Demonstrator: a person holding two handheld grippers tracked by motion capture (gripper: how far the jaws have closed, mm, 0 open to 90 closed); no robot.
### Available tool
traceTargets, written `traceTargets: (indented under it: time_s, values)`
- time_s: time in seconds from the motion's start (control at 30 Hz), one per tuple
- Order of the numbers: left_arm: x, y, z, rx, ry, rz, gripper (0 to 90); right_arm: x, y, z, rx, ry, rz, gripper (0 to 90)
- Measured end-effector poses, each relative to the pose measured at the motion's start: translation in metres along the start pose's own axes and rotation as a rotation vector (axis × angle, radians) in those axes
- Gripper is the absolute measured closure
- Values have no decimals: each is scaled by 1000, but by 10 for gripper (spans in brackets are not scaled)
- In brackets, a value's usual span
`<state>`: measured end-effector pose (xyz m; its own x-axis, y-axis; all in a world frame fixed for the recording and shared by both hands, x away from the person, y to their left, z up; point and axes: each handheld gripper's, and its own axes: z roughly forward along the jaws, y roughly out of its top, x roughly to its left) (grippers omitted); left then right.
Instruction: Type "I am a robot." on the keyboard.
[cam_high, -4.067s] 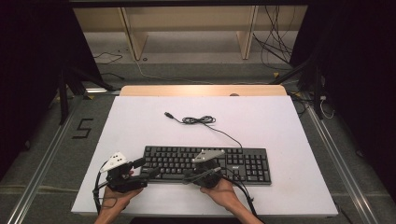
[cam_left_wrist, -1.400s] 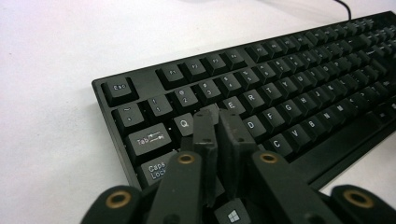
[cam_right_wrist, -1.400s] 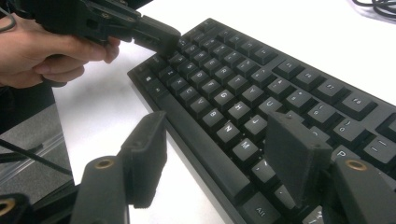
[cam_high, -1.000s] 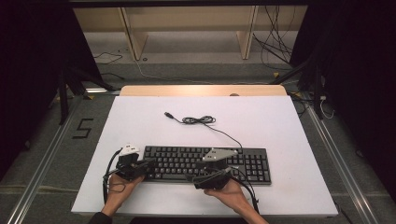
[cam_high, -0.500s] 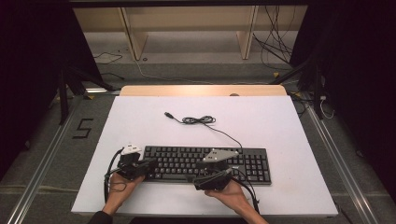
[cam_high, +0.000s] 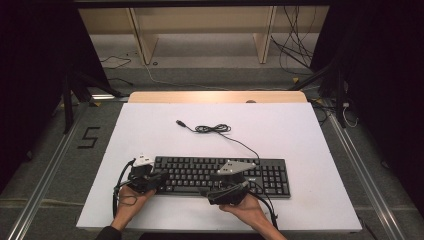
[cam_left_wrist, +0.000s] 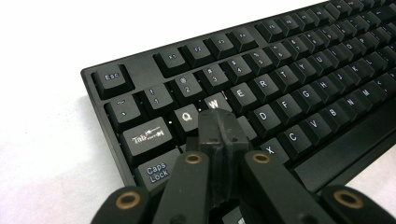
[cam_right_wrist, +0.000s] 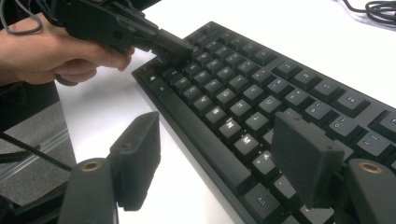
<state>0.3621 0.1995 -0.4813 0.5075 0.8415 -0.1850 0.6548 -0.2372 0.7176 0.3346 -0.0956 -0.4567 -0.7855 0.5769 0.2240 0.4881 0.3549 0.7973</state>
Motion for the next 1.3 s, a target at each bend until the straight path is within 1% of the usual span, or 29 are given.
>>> traceTargets:
  time_s: [0.07,0.13,0.17,0.27,0.37,0.43,0.53,0.6,0.67,0.8,0.97,1.03,1.3]
  values:
    - [0,0,0,-2,1,-2,891,0,0,0,0,-1,1,341]
    - [0,-1,-1,-16,-2,-12,887,0,0,0,-2,-2,0,342]
    - [0,-1,-1,-15,-6,-13,873,-1,0,0,-2,-2,1,342]
    - [-1,0,-6,-48,-15,-25,842,-1,0,0,-4,0,3,342]
    - [0,0,-12,-85,-41,-36,796,-2,-1,2,-3,0,3,342]
    - [1,-1,-16,-115,-64,-52,761,-2,-2,2,0,1,1,343]
    - [1,-2,-21,-147,-92,-68,684,-2,-3,4,3,4,-1,357]
    - [0,-3,-24,-162,-103,-71,623,-1,-3,5,4,4,-4,387]
    - [0,-4,-26,-175,-125,-70,554,0,-3,6,3,1,-5,423]
    - [-4,-5,-30,-201,-147,-69,463,-1,-3,8,11,-1,4,486]
    - [-9,-6,-34,-234,-162,-58,399,-3,-3,10,10,-3,18,579]
    - [-10,-7,-36,-257,-162,-54,381,-3,-3,11,13,-3,18,611]
    - [-9,-9,-42,-298,-163,-59,306,-2,-2,16,23,8,15,775]
